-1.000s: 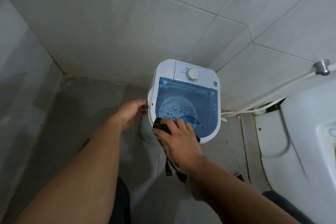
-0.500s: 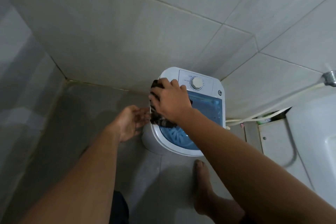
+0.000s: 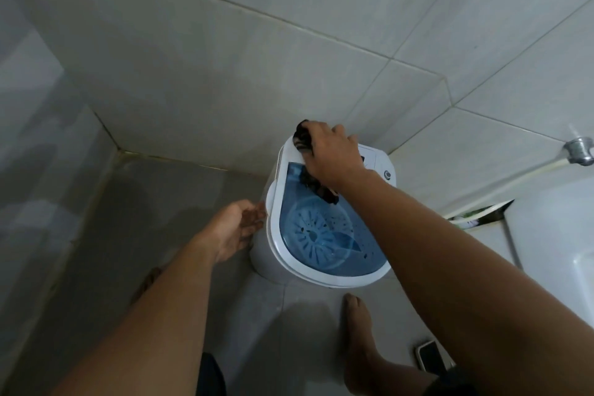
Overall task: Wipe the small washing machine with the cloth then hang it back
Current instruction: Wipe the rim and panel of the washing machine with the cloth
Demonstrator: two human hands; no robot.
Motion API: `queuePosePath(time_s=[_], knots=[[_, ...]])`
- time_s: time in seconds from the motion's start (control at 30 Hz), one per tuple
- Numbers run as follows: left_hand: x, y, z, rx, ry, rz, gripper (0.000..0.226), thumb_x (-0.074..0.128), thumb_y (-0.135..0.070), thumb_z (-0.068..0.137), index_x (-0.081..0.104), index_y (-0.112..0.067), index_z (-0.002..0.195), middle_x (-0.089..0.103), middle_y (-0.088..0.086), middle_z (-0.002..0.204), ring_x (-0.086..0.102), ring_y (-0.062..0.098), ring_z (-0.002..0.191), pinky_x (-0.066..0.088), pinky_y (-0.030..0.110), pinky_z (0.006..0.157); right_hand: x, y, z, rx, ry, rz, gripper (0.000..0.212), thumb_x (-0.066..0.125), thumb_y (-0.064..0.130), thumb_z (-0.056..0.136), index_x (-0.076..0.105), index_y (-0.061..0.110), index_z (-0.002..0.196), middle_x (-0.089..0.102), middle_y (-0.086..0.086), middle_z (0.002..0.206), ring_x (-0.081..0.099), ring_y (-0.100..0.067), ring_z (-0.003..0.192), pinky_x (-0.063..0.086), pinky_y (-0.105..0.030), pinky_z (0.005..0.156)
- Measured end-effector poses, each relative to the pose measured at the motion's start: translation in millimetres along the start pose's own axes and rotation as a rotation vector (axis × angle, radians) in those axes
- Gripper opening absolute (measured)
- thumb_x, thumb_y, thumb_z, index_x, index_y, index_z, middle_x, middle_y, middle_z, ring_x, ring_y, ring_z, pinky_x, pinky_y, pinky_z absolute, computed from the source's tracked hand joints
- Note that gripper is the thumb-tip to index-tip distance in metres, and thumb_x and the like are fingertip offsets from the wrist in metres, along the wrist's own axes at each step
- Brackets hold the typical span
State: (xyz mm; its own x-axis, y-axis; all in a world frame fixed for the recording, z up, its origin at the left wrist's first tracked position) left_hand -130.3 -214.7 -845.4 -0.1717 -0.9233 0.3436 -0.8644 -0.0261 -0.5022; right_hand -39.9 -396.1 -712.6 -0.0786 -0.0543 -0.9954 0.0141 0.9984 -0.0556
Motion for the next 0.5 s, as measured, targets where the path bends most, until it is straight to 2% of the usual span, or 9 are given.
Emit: queuePosePath(time_s=[0.1,0.17,0.27,0.3,0.33,0.43,0.5], knots=[[0.1,-0.7,0.5,-0.001,-0.019,0.017,0.029,0.04,-0.026,0.092,0.068,-0.022,0.097,0.068,-0.001,0.109,0.06,0.014,0.094,0.036,0.031,0.068,10.0,23.5,-24.9,-0.076,0.024,-0.079,0.053,0.057,0.029,0.094,0.044,0.022,0.144,0.047,-0.006,0.15,0.049,-0.038,0.121,0.04,-0.056,0.098],[-0.3,0.0,0.2,-0.009,-0.02,0.014,0.031,0.038,-0.027,0.093,0.068,-0.023,0.101,0.069,-0.002,0.112,0.06,0.014,0.1,0.035,0.03,0.07,18.9,50.7,-64.1,-0.272,0.013,-0.088,0.057,0.06,0.03,0.09,0.046,0.024,0.144,0.046,-0.005,0.151,0.05,-0.038,0.118,0.041,-0.054,0.096],[-1.2,1.0,1.0,0.005,-0.03,-0.007,0.029,0.038,-0.027,0.092,0.066,-0.022,0.099,0.07,-0.001,0.108,0.06,0.017,0.101,0.036,0.033,0.076,23.9,71.7,-109.7,-0.675,0.059,-0.058,0.051,0.058,0.035,0.093,0.051,0.024,0.142,0.052,-0.005,0.148,0.052,-0.031,0.111,0.043,-0.047,0.088],[-1.0,2.1,0.9,0.002,-0.029,0.001,0.03,0.038,-0.027,0.091,0.066,-0.023,0.099,0.07,-0.002,0.107,0.059,0.017,0.102,0.036,0.034,0.079,22.3,67.6,-105.1,-0.73,0.071,-0.098,0.05,0.055,0.037,0.094,0.051,0.024,0.142,0.052,-0.005,0.148,0.052,-0.03,0.111,0.043,-0.046,0.088],[-0.3,2.7,0.4,-0.001,-0.027,0.012,0.031,0.038,-0.027,0.09,0.068,-0.022,0.101,0.07,-0.003,0.106,0.058,0.017,0.103,0.035,0.035,0.08,20.1,59.2,-90.5,-0.693,0.071,-0.146,0.049,0.053,0.037,0.095,0.051,0.024,0.142,0.052,-0.005,0.148,0.053,-0.031,0.113,0.042,-0.046,0.089],[0.6,2.9,-1.5,0.002,-0.051,0.022,0.041,0.041,-0.027,0.091,0.067,-0.017,0.122,0.069,-0.001,0.121,0.059,0.017,0.108,0.037,0.031,0.077,4.1,25.4,-28.9,-0.271,0.048,-0.168,0.051,0.053,0.03,0.095,0.048,0.022,0.145,0.046,-0.004,0.152,0.048,-0.037,0.122,0.039,-0.05,0.096],[2.2,1.8,-3.3,0.01,-0.059,0.008,0.043,0.041,-0.025,0.092,0.064,-0.015,0.127,0.067,0.002,0.125,0.06,0.016,0.103,0.037,0.028,0.073,2.1,22.8,-16.0,-0.097,0.07,-0.134,0.053,0.057,0.027,0.092,0.048,0.021,0.143,0.045,-0.004,0.151,0.045,-0.038,0.125,0.037,-0.053,0.099]])
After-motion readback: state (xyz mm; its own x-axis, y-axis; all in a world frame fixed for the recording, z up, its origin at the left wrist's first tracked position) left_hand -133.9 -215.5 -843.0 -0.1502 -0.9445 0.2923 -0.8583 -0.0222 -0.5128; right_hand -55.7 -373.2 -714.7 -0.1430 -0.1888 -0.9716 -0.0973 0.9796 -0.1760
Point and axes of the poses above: each hand's wrist, its own z-axis towards the middle knuckle, its own x-axis out of the palm, y = z × x, the point moved 7 cm from there along z, towards the middle knuckle
